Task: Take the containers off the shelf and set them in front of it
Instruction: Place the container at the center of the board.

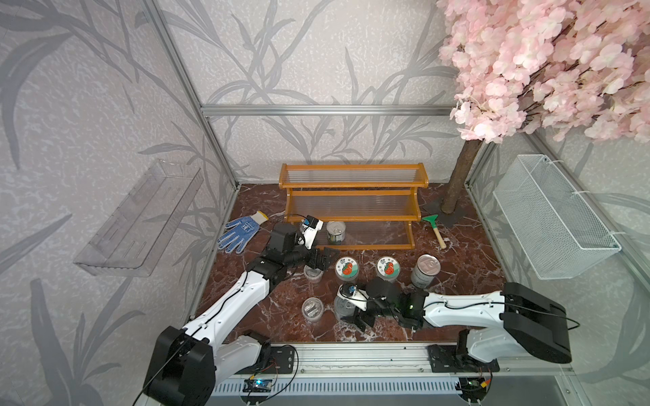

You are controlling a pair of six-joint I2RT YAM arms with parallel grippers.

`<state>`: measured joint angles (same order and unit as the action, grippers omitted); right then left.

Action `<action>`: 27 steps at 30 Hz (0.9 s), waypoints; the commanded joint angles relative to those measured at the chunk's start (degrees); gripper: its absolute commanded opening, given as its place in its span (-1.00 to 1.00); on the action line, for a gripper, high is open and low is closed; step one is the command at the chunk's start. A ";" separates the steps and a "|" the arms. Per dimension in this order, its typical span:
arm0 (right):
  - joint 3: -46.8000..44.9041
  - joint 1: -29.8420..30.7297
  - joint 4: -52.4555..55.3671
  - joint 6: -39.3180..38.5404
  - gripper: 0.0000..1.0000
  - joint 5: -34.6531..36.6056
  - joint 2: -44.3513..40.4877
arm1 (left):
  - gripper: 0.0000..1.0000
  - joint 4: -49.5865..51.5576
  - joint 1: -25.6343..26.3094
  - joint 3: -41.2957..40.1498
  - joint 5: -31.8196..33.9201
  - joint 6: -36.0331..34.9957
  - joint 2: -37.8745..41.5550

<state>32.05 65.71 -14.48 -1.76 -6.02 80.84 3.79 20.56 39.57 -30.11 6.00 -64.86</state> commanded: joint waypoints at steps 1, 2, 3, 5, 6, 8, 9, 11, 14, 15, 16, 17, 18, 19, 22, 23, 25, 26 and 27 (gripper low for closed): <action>1.79 0.26 2.30 -1.04 0.82 0.30 -1.65 | 1.00 -1.36 -0.25 0.24 -0.68 -1.09 -0.69; 2.07 0.27 2.41 -1.14 0.85 0.43 -1.60 | 1.00 -1.34 -0.25 0.25 -0.66 -1.26 -0.77; 2.50 0.28 2.43 -1.29 0.88 0.57 -1.48 | 1.00 -1.42 -0.25 0.37 -0.65 -1.34 -0.84; 3.40 0.22 2.54 -1.32 0.91 0.73 -1.00 | 1.00 -1.42 -0.25 0.35 -0.65 -1.48 -0.96; 4.06 0.25 2.62 -1.36 0.91 0.82 -0.58 | 1.00 -1.47 -0.25 0.34 -0.64 -1.51 -0.97; 4.89 0.27 2.29 -1.33 0.91 1.20 0.12 | 1.00 -1.53 -0.25 0.34 -0.57 -1.53 -1.04; 5.26 0.28 2.24 -1.38 0.91 1.47 0.53 | 1.00 -1.49 -0.25 0.41 -0.57 -1.54 -1.02; 6.06 0.29 2.73 -1.73 0.91 1.71 1.44 | 1.00 -1.60 -0.25 0.28 -0.50 -1.48 -0.97; 6.81 0.22 2.95 -2.28 0.90 1.30 2.80 | 1.00 -1.59 -0.25 0.15 -0.44 -1.50 -0.89; 7.02 0.23 3.11 -2.45 0.88 1.11 3.21 | 1.00 -1.59 -0.25 0.11 -0.39 -1.43 -0.92; 7.25 0.28 3.24 -2.61 0.87 0.97 3.44 | 1.00 -1.59 -0.25 0.14 -0.39 -1.38 -0.75; 7.45 0.29 3.56 -2.85 0.85 0.91 3.74 | 1.00 -1.59 -0.25 0.07 -0.37 -1.38 -0.75; 7.57 0.28 3.88 -2.99 0.83 0.97 3.89 | 1.00 -1.57 -0.25 0.08 -0.31 -1.41 -0.76; 7.56 0.25 4.10 -3.06 0.79 1.08 3.89 | 1.00 -1.59 -0.21 0.15 -0.36 -1.28 -0.79; 7.21 0.22 4.86 -3.08 0.65 1.14 3.20 | 1.00 -1.51 -0.21 0.24 -0.30 -1.26 -0.87; 7.07 0.24 5.15 -3.12 0.61 1.08 2.87 | 1.00 -1.51 -0.23 0.33 -0.39 -1.20 -0.91; 6.43 0.29 5.67 -3.08 0.55 0.93 1.87 | 1.00 -1.55 -0.25 0.54 -0.39 -1.17 -1.01; 6.28 0.24 5.87 -3.09 0.54 0.86 1.45 | 1.00 -1.64 -0.25 0.58 -0.43 -1.08 -1.06; 5.82 0.22 6.35 -3.14 0.54 0.77 0.88 | 1.00 -1.68 -0.20 0.60 -0.47 -0.98 -1.24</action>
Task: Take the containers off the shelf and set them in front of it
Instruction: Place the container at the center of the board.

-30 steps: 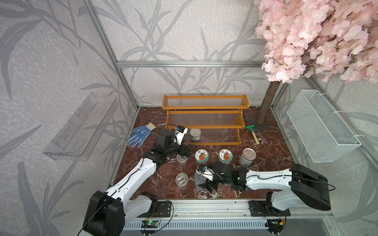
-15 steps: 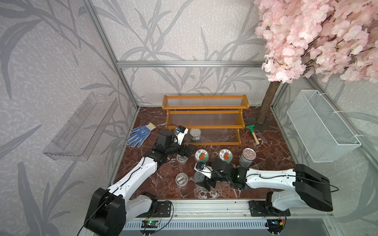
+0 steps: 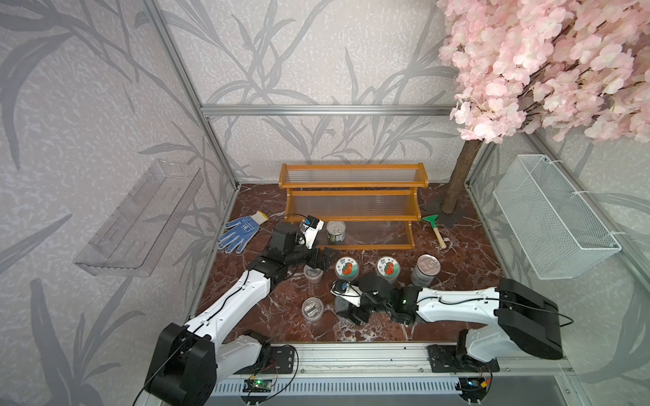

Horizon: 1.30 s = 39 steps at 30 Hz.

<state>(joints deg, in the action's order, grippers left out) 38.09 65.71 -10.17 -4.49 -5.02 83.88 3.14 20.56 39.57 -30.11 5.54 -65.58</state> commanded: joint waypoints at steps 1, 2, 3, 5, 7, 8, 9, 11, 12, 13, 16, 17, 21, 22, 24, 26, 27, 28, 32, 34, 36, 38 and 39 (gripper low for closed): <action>-0.61 0.21 2.47 -0.43 0.53 -0.35 -2.84 | 1.00 -1.07 -0.25 0.64 -0.56 -0.49 -0.61; -0.96 0.21 2.62 -0.45 0.53 -0.43 -3.36 | 1.00 -1.07 -0.25 0.73 -0.55 -0.44 -0.69; -1.47 0.27 3.04 -0.43 0.53 -0.43 -4.03 | 1.00 -1.22 -0.25 0.74 -0.65 -0.44 -0.83; -2.12 0.27 3.56 -0.43 0.53 -0.43 -4.88 | 1.00 -1.29 -0.25 0.98 -0.65 -0.39 -1.08; -2.57 0.28 3.65 -0.35 0.53 -0.56 -5.33 | 1.00 -1.40 -0.23 1.15 -0.81 -0.40 -1.43; -2.70 0.22 3.58 -0.29 0.55 -0.60 -5.30 | 1.00 -1.52 -0.25 1.23 -0.90 -0.31 -1.64; -2.58 0.23 3.43 -0.18 0.55 -0.74 -5.23 | 1.00 -1.59 -0.25 1.42 -1.11 -0.31 -2.00; -2.56 0.21 2.56 0.11 0.55 -1.17 -4.66 | 1.00 -1.64 -0.25 1.72 -1.60 -0.09 -2.48; -2.26 0.27 1.95 0.38 0.55 -1.39 -4.08 | 1.00 -1.64 -0.12 1.74 -1.66 0.22 -2.74; -1.98 0.27 1.59 0.52 0.55 -1.74 -3.57 | 1.00 -1.62 -0.12 1.83 -1.63 0.33 -2.79; -0.95 0.29 0.55 0.52 0.55 -2.19 -2.04 | 1.00 -1.62 -0.06 1.65 -1.28 0.77 -2.30; -0.71 0.29 0.24 0.54 0.55 -2.17 -1.65 | 1.00 -1.68 -0.08 1.49 -1.10 0.92 -2.04; -0.17 0.27 -0.62 0.62 0.56 -2.54 -0.45 | 1.00 -1.91 -0.08 0.72 -0.65 1.05 -1.35; -0.03 0.28 -0.82 0.62 0.57 -2.73 -0.09 | 1.00 -1.92 -0.08 0.74 -0.65 1.05 -1.35; 0.19 0.21 -0.96 0.53 0.59 -2.72 0.39 | 1.00 -1.87 -0.04 0.73 -0.59 1.08 -1.31; 0.24 0.23 -0.91 0.28 0.60 -2.64 0.49 | 1.00 -1.83 0.01 0.69 -0.40 0.99 -1.39; 0.20 0.22 -0.66 0.19 0.62 -2.48 0.41 | 1.00 -1.91 0.03 0.75 -0.31 0.90 -1.39; 0.15 0.28 -0.32 0.01 0.65 -2.30 0.19 | 1.00 -1.86 -0.03 0.77 -0.15 0.84 -1.41; -0.36 0.25 0.41 -0.21 0.85 -1.67 -0.96 | 1.00 -2.07 0.10 0.69 1.37 0.71 -1.87; -0.19 0.25 0.66 -0.25 0.92 -0.95 -1.96 | 1.00 -2.58 0.56 0.76 3.22 0.92 -2.24; 0.24 0.25 1.20 -0.30 0.97 -0.09 -3.26 | 1.00 -3.17 1.33 0.82 5.54 1.18 -2.68; 0.36 0.28 2.01 0.13 1.00 1.38 -5.05 | 1.00 -3.65 2.74 1.08 8.76 1.08 -2.96; 0.17 0.18 2.45 0.31 0.98 2.10 -6.16 | 1.00 -3.97 3.82 1.20 10.64 1.10 -3.34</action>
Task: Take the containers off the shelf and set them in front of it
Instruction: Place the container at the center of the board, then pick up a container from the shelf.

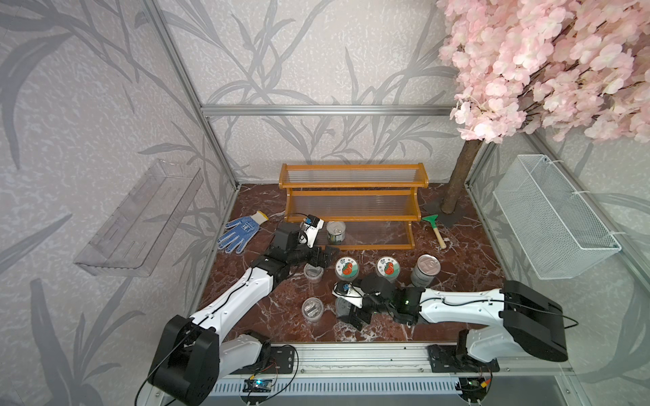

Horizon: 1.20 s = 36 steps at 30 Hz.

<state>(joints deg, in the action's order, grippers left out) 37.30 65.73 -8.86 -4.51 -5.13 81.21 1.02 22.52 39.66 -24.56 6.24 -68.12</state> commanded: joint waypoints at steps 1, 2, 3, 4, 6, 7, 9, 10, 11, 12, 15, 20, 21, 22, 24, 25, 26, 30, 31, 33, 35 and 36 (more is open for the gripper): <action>0.94 -0.03 1.89 0.47 0.98 2.70 -4.95 | 1.00 -2.30 2.89 1.21 6.78 0.83 -1.23; 1.02 -0.33 2.87 0.77 0.97 2.76 -6.14 | 1.00 -2.67 3.80 1.43 8.48 1.30 -1.77; 1.05 -0.68 4.34 1.19 0.98 2.58 -8.18 | 1.00 -2.66 4.79 1.75 10.59 1.77 -2.49; 1.11 -1.12 5.76 1.61 0.98 2.49 -10.13 | 1.00 -2.64 5.55 1.99 13.05 2.16 -3.23; 1.02 -2.18 8.44 2.68 0.98 2.47 -13.84 | 1.00 -3.21 6.81 2.30 16.81 3.35 -4.54; 0.94 -3.13 9.67 3.44 0.98 2.39 -15.61 | 1.00 -3.92 7.52 2.36 18.31 4.20 -5.34; 0.97 -5.69 11.79 4.54 0.98 2.22 -19.01 | 1.00 -4.99 8.49 3.11 20.44 5.27 -7.37; 1.30 -7.71 12.96 5.11 0.98 1.62 -20.56 | 1.00 -5.13 8.77 3.99 21.34 5.68 -8.76; 1.69 -9.52 13.93 5.66 0.98 0.99 -21.55 | 1.00 -4.85 8.87 4.92 21.41 5.75 -9.99; 2.48 -11.55 15.19 5.98 0.98 0.33 -22.46 | 1.00 -4.20 8.94 6.22 21.52 6.00 -11.60; 4.79 -16.81 18.07 5.93 0.98 -0.25 -24.10 | 1.00 -2.67 9.02 9.76 22.85 7.12 -15.91; 6.56 -21.05 20.52 5.30 0.98 0.35 -25.30 | 1.00 -2.87 10.54 13.65 27.48 11.48 -20.92; 6.74 -21.56 20.72 5.24 0.98 0.69 -25.53 | 1.00 -2.36 11.09 14.35 29.02 11.88 -21.93; 6.74 -21.94 20.95 5.29 0.98 1.04 -25.81 | 1.00 -2.00 11.50 14.72 29.95 12.44 -22.65; 6.73 -22.86 21.15 5.52 0.98 1.46 -26.44 | 1.00 -1.89 11.66 14.83 31.85 13.99 -23.48; 6.74 -23.25 21.34 5.68 0.98 1.71 -26.73 | 1.00 -2.04 11.67 14.83 32.69 14.61 -23.84; 6.75 -23.53 21.50 5.72 0.98 1.87 -26.96 | 1.00 -2.31 11.67 14.96 33.23 15.10 -24.17; 6.58 -24.27 21.74 5.85 0.98 2.57 -27.57 | 1.00 -2.82 11.91 16.67 35.75 16.74 -26.88; 6.60 -24.38 21.95 5.86 0.98 2.71 -27.66 | 1.00 -2.62 12.01 17.09 36.38 16.91 -27.59; 6.74 -24.56 22.36 5.77 0.98 3.09 -27.89 | 1.00 -3.37 12.00 17.32 37.71 17.18 -28.28; 6.67 -24.82 22.82 5.66 0.97 3.32 -28.37 | 1.00 -4.62 12.02 17.13 38.55 17.01 -28.86; 6.59 -24.92 22.99 5.68 0.98 3.37 -28.59 | 1.00 -5.36 12.00 17.12 38.42 16.93 -29.06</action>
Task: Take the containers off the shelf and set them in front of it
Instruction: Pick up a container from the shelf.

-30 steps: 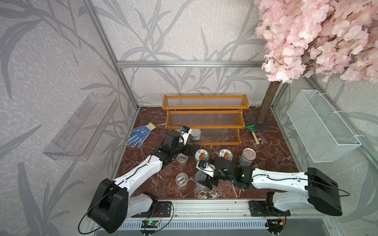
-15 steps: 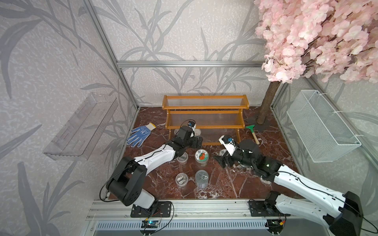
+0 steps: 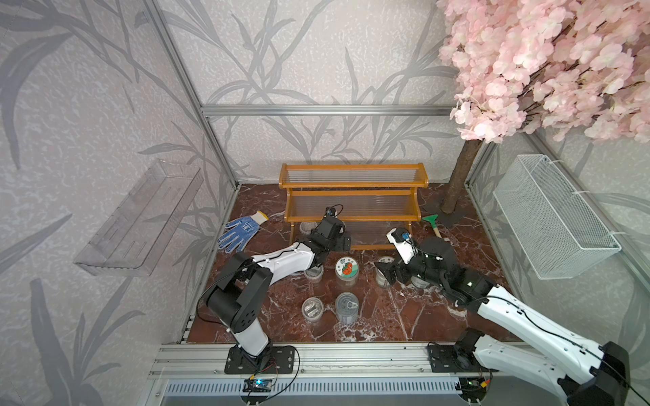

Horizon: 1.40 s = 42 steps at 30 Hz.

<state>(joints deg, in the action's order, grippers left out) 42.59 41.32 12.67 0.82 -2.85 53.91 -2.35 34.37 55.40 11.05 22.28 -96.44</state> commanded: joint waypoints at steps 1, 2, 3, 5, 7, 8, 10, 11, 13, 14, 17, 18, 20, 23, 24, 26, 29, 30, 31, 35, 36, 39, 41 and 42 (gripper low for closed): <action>1.22 -0.63 1.50 0.30 0.98 1.17 -1.50 | 1.00 -2.59 0.17 1.53 2.58 0.85 -1.14; 1.10 -0.68 1.61 0.41 0.98 1.27 -1.69 | 1.00 -2.82 0.17 1.93 2.48 0.75 -1.65; 0.99 -0.72 1.59 0.50 0.98 1.31 -1.90 | 1.00 -3.00 0.17 2.16 2.49 0.73 -2.10; 0.83 -0.75 1.83 0.58 0.98 1.45 -2.10 | 1.00 -3.12 0.17 2.76 2.99 0.83 -3.00; 0.58 -0.81 1.87 0.67 0.98 1.44 -2.32 | 1.00 -3.55 0.08 3.35 3.05 0.58 -3.56; 0.48 -0.85 1.94 0.59 0.97 1.53 -2.41 | 1.00 -3.64 0.08 3.76 2.97 0.40 -3.92; 0.31 -0.95 2.18 0.53 0.98 1.79 -2.70 | 0.98 -3.36 0.08 4.73 3.01 0.15 -4.84; 0.15 -1.05 2.16 0.58 0.98 1.87 -2.92 | 0.98 -3.15 0.02 5.14 3.01 0.06 -5.38; 0.09 -1.15 2.42 0.56 0.98 2.06 -3.28 | 0.95 -3.19 0.08 5.50 3.01 -0.04 -6.09; -0.05 -1.28 2.54 0.50 0.98 2.19 -3.50 | 0.93 -3.42 0.00 5.59 2.86 -0.01 -6.37; -0.38 -1.74 2.84 0.59 0.98 2.37 -4.28 | 0.88 -3.25 -0.12 6.00 2.31 -0.14 -7.07; -0.49 -1.88 2.97 0.58 0.98 2.26 -4.48 | 0.87 -3.01 -0.09 6.12 2.25 -0.23 -7.31; -0.82 -2.26 3.09 0.57 0.98 2.32 -4.86 | 0.82 -2.53 -0.02 6.14 2.28 -0.63 -7.52; -1.23 -2.71 2.92 0.59 0.98 2.14 -5.20 | 0.72 -2.84 -0.18 5.51 2.53 -1.05 -7.15; -1.28 -2.82 2.85 0.58 0.98 2.00 -5.22 | 0.66 -2.85 -0.18 5.52 2.57 -1.18 -7.09; -1.37 -3.08 2.67 0.50 0.98 1.80 -5.13 | 0.53 -2.74 -0.20 5.75 2.49 -1.65 -6.87; -1.45 -3.32 2.57 0.32 0.97 1.62 -5.09 | 0.41 -2.56 -0.18 5.69 2.27 -2.08 -6.41; -1.54 -3.35 2.59 0.25 0.98 1.58 -5.13 | 0.40 -2.48 -0.19 5.69 2.23 -2.24 -6.32; -1.58 -3.43 2.61 0.24 0.98 1.61 -5.29 | 0.40 -2.22 -0.18 5.60 2.11 -2.47 -6.15; -2.06 -3.61 2.85 0.32 0.98 1.83 -6.16 | 0.36 -2.13 -0.18 4.60 1.26 -3.12 -4.69; -2.21 -3.69 2.89 0.41 0.98 1.95 -6.31 | 0.36 -2.14 -0.09 4.27 0.83 -3.25 -4.10; -2.48 -3.79 3.08 0.41 0.98 1.90 -6.88 | 0.37 -1.91 -0.09 3.51 0.72 -3.56 -2.81; -2.57 -3.88 2.90 0.39 0.98 1.79 -6.89 | 0.39 -1.62 -0.10 3.30 0.47 -3.97 -2.61; -2.60 -3.88 2.84 0.41 0.98 1.68 -6.84 | 0.40 -1.36 -0.10 3.31 0.25 -4.08 -2.76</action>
<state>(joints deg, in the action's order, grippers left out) 40.71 37.76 15.33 0.84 -1.13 47.77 -4.54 34.39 59.33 11.88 19.44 -100.97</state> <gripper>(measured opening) 0.989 0.697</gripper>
